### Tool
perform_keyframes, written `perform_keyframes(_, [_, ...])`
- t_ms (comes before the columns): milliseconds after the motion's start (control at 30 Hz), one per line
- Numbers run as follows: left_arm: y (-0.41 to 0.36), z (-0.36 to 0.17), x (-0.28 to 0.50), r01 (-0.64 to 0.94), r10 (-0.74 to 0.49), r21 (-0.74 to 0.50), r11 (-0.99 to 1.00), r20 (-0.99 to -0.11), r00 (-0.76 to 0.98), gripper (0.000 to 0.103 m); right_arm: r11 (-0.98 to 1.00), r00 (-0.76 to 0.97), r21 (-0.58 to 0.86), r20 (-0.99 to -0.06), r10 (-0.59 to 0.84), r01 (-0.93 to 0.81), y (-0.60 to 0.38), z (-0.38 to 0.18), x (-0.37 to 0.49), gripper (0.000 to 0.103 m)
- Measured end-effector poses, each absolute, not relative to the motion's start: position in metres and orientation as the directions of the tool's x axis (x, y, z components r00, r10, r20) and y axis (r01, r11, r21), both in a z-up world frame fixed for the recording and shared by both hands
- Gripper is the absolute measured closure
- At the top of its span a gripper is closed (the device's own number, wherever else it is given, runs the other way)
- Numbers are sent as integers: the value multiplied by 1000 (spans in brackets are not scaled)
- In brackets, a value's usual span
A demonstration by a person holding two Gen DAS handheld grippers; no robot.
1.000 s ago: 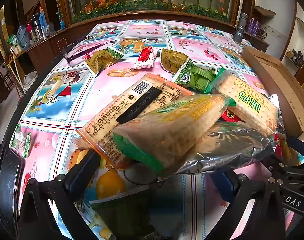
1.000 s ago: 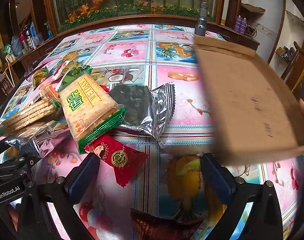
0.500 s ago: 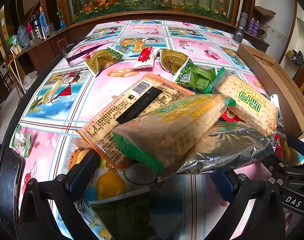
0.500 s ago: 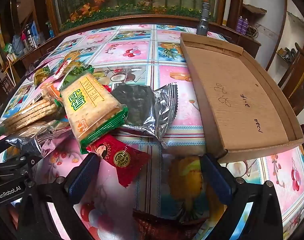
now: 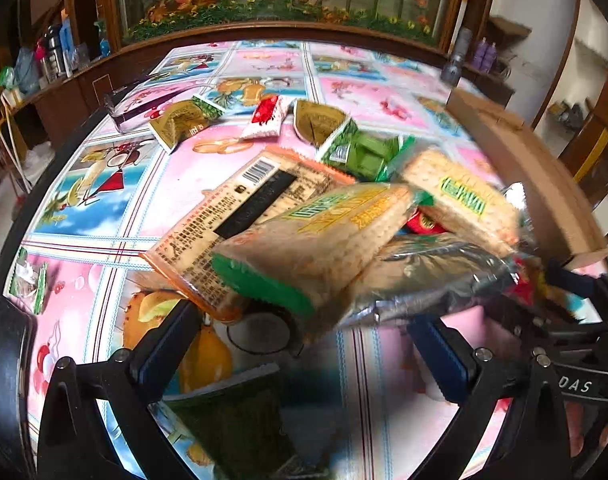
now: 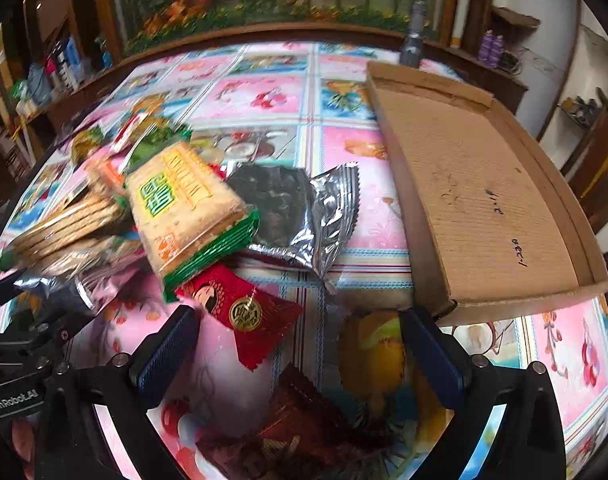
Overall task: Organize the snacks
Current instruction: 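Grasp the green snack packet with the left tool while the right tool approaches the dark red bag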
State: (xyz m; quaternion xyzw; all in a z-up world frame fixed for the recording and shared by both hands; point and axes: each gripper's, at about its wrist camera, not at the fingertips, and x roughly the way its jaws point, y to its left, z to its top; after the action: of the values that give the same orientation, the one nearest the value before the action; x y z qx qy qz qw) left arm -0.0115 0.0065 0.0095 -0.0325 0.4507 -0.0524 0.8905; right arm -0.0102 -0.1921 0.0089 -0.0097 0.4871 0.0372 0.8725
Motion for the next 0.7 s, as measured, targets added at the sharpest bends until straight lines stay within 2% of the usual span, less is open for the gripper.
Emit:
perform_keyframes(67, [13, 14, -15, 59, -152, -147, 987, -785, 600, 0, 990, 533, 42, -839, 108, -135, -195, 16, -17, 1])
perform_keyframes(200, [21, 26, -28, 78, -208, -207, 975, -735, 645, 0, 974, 590, -7, -797, 131, -225, -195, 35, -37, 3])
perform_keyframes(467, [37, 49, -51, 142, -259, -222, 965, -698, 668, 0, 934, 589, 179, -734, 337, -311, -228, 55, -71, 3])
perform_keyframes(567, [50, 52, -59, 149, -271, -232, 961, -694, 667, 0, 915, 593, 220, -705, 388, -337, -235, 61, -85, 11])
perform_keyframes(600, [55, 52, -62, 149, -272, -233, 961, -696, 664, 1, 913, 596, 220, -700, 393, -344, -237, 63, -88, 17])
perform_keyframes(667, [62, 50, -64, 142, -265, -230, 963, -702, 661, 10, 906, 584, 213, -706, 402, -366, -239, 66, -93, 19])
perform_keyframes(700, [67, 48, -65, 140, -264, -230, 963, -709, 654, 22, 902, 574, 204, -713, 403, -379, -238, 66, -94, 19])
